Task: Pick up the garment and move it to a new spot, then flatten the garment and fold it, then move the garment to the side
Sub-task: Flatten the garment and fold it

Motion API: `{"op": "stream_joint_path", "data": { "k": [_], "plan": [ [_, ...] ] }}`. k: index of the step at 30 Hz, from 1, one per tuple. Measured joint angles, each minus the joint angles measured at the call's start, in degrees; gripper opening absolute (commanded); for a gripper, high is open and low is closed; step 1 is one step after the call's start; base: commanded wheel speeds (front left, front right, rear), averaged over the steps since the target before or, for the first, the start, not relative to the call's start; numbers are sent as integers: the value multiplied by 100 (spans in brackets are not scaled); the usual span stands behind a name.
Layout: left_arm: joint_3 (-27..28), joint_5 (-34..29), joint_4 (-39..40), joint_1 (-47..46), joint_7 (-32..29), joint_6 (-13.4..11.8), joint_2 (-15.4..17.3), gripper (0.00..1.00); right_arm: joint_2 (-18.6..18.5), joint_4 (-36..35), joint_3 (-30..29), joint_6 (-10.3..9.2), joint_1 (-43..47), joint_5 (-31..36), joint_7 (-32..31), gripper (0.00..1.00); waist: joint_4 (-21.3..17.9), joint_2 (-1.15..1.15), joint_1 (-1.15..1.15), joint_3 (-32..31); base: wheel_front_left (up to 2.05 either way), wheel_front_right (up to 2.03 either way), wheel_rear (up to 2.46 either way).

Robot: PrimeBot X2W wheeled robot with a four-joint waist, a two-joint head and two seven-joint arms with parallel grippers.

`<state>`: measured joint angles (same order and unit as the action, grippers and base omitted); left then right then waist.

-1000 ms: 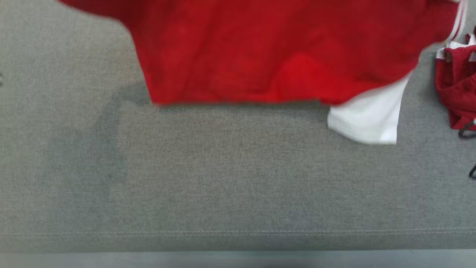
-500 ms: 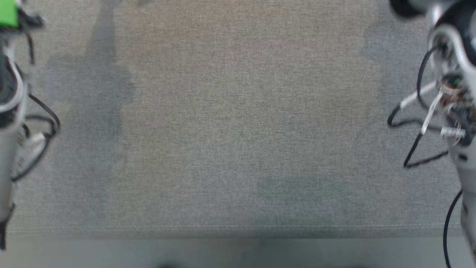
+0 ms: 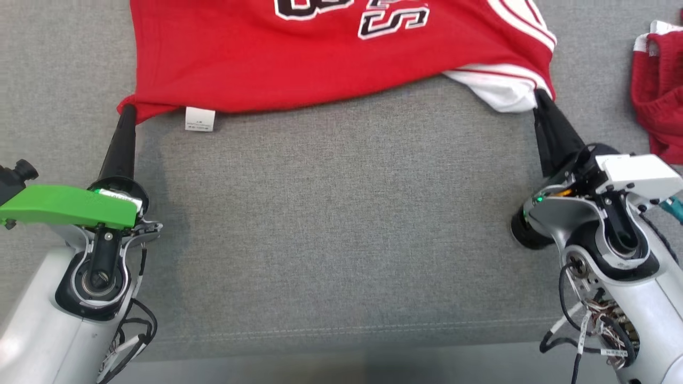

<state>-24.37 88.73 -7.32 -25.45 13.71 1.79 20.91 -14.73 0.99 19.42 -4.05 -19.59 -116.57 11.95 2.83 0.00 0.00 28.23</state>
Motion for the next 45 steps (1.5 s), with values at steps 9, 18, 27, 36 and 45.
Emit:
{"op": "stream_joint_path", "data": {
  "k": [9,18,27,36,45],
  "plan": [
    [177,36,96,377,4,179,48,0,-367,-420,-129,-53,383,-89,-99,0,44,0,0,-694,0,0,0],
    [-31,156,665,1076,-157,37,323,0,-743,-745,-12,-319,1549,-485,-182,0,123,0,0,-1390,0,0,0],
    [170,333,1251,1802,-104,-252,626,0,-732,-1400,183,-320,2165,-761,-48,0,169,0,-1,-1673,0,0,0],
    [132,337,1925,2185,-104,-491,722,0,-1007,-1901,104,-320,2572,-1009,110,0,118,0,-1,-1636,0,0,0],
    [-4,145,1718,2407,-102,-592,827,0,-1274,-980,230,-358,2559,-822,168,0,96,0,-1,-1546,0,0,0]
  ]
}}
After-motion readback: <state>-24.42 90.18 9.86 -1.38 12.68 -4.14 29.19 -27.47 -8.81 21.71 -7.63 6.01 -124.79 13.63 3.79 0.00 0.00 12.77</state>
